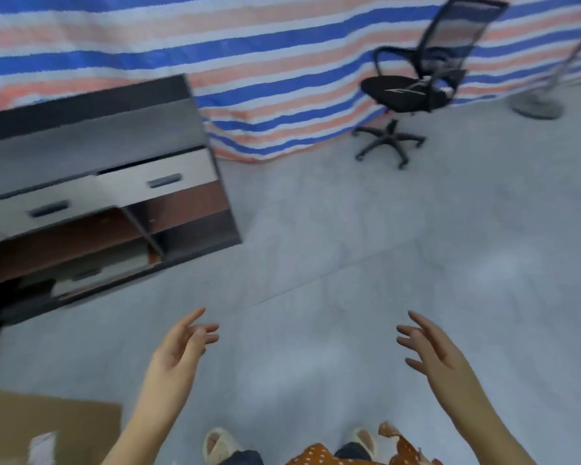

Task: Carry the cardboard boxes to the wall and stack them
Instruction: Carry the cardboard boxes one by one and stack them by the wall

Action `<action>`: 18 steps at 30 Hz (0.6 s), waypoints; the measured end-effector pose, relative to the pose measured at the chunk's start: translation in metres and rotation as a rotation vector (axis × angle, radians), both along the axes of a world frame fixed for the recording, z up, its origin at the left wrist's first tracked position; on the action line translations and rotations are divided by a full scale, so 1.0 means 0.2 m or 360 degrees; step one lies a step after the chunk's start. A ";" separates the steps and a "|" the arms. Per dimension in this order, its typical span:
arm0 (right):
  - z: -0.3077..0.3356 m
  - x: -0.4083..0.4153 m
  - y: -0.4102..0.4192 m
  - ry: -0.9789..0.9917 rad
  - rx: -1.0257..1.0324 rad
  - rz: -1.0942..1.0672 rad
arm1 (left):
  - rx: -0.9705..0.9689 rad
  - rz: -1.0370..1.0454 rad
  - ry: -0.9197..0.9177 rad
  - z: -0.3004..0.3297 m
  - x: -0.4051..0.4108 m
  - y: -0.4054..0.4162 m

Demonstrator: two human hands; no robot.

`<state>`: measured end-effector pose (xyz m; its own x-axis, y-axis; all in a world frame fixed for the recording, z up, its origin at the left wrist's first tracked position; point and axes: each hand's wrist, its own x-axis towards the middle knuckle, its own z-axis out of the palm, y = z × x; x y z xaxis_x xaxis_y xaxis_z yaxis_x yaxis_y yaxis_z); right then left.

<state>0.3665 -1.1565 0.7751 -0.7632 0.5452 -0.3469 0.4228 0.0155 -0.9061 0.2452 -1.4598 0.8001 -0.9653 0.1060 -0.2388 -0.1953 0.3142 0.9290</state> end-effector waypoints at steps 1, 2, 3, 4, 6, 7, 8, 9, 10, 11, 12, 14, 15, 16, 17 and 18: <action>0.02 0.08 0.11 -0.0005 0.0008 -0.0085 | 0.0037 -0.0074 0.0001 0.00 0.01 0.16; 0.04 0.16 0.22 -0.0006 0.0022 -0.0168 | 0.0065 -0.0159 -0.0009 0.00 0.03 0.32; 0.05 0.24 0.31 -0.0003 0.0035 -0.0249 | 0.0090 -0.0248 -0.0019 0.00 0.04 0.46; 0.06 0.32 0.41 0.0000 0.0043 -0.0328 | 0.0106 -0.0340 -0.0026 0.00 0.06 0.61; 0.08 0.48 0.56 0.0011 0.0044 -0.0495 | 0.0133 -0.0522 -0.0030 0.01 0.09 0.86; 0.09 0.55 0.62 0.0019 0.0039 -0.0593 | 0.0137 -0.0616 -0.0027 0.02 0.10 0.98; 0.09 0.62 0.66 0.0027 0.0028 -0.0690 | 0.0133 -0.0710 -0.0031 0.03 0.11 1.09; 0.09 0.69 0.70 0.0034 0.0015 -0.0786 | 0.0122 -0.0801 -0.0041 0.03 0.12 1.19; 0.08 0.76 0.74 0.0035 0.0000 -0.0882 | 0.0102 -0.0890 -0.0050 0.02 0.13 1.29; 0.08 0.82 0.77 0.0034 -0.0012 -0.0969 | 0.0085 -0.0966 -0.0052 0.02 0.15 1.38; 0.06 0.88 0.80 0.0025 -0.0019 -0.1049 | 0.0066 -0.1033 -0.0050 0.02 0.16 1.48; 0.03 0.97 0.87 -0.0003 -0.0039 -0.1187 | 0.0033 -0.1167 -0.0048 0.01 0.18 1.67; 0.02 1.00 0.91 -0.0011 -0.0054 -0.1249 | 0.0015 -0.1226 -0.0050 0.00 0.20 1.76; 0.02 1.03 0.95 -0.0015 -0.0071 -0.1305 | -0.0002 -0.1280 -0.0054 -0.01 0.21 1.86; 0.01 1.05 1.01 -0.0020 -0.0083 -0.1353 | -0.0015 -0.1328 -0.0057 -0.02 0.22 1.96; 0.00 1.07 1.08 -0.0024 -0.0085 -0.1388 | -0.0023 -0.1370 -0.0062 -0.03 0.23 2.06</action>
<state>0.5798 -0.9415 0.7760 -0.0765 0.9154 -0.3952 0.2757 -0.3615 -0.8907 0.2916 -1.0477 0.7951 -0.5416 0.7937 -0.2769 0.0845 0.3791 0.9215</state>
